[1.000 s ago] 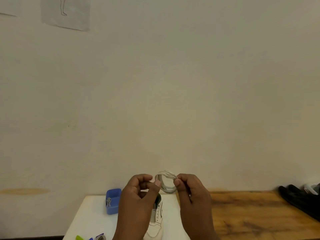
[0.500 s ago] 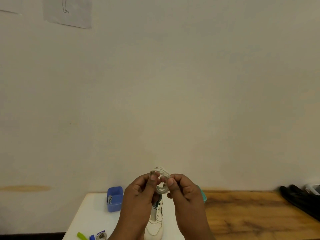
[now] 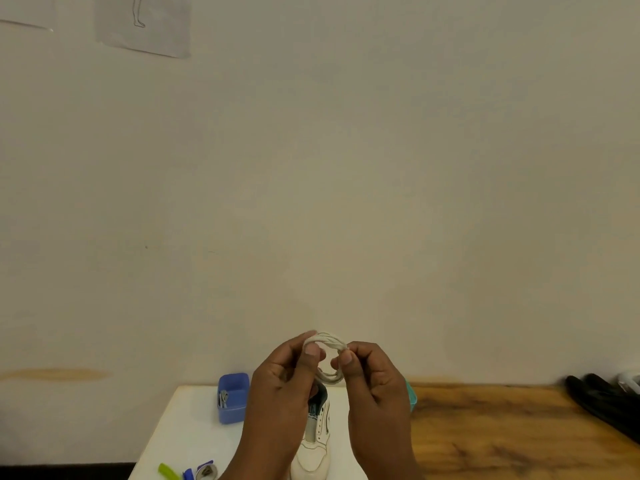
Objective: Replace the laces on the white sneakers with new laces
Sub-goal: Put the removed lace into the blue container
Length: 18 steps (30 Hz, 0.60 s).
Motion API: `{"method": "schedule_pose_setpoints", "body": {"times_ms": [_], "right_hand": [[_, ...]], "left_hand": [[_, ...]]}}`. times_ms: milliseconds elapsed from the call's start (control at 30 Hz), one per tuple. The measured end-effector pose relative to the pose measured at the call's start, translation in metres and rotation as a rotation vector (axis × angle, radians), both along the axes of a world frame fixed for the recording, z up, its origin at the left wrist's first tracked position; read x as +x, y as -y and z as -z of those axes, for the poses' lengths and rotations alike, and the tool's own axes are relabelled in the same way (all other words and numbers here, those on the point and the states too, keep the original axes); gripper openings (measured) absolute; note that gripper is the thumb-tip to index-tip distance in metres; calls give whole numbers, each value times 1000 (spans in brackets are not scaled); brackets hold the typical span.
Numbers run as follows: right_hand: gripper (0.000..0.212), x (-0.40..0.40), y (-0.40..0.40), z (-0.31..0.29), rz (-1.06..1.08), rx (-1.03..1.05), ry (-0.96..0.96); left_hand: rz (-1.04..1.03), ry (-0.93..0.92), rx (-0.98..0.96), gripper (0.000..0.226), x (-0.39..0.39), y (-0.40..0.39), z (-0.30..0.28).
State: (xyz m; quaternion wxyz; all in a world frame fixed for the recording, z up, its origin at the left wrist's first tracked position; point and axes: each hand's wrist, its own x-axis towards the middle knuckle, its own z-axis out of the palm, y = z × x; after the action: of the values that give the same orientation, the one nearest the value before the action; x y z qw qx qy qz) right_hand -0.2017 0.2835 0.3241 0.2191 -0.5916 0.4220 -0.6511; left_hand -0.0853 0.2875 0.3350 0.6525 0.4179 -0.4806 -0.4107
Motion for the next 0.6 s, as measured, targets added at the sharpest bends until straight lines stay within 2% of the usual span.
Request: {"method": "schedule_pose_setpoints", "body": {"times_ms": [100, 233, 300, 433, 600], "right_hand": [[16, 3, 2, -7, 15, -34, 32], [21, 7, 12, -18, 130, -133, 17], [22, 11, 18, -25, 198, -204, 26], [30, 21, 37, -31, 309, -266, -17], [32, 33, 59, -27, 311, -259, -57]], "left_hand": [[-87, 122, -110, 58, 0, -5, 2], [-490, 687, -504, 69, 15, -2, 0], [-566, 853, -598, 68, 23, 4, -6], [-586, 984, -541, 70, 26, 18, -15], [-593, 1004, -421, 69, 35, 41, -7]]}}
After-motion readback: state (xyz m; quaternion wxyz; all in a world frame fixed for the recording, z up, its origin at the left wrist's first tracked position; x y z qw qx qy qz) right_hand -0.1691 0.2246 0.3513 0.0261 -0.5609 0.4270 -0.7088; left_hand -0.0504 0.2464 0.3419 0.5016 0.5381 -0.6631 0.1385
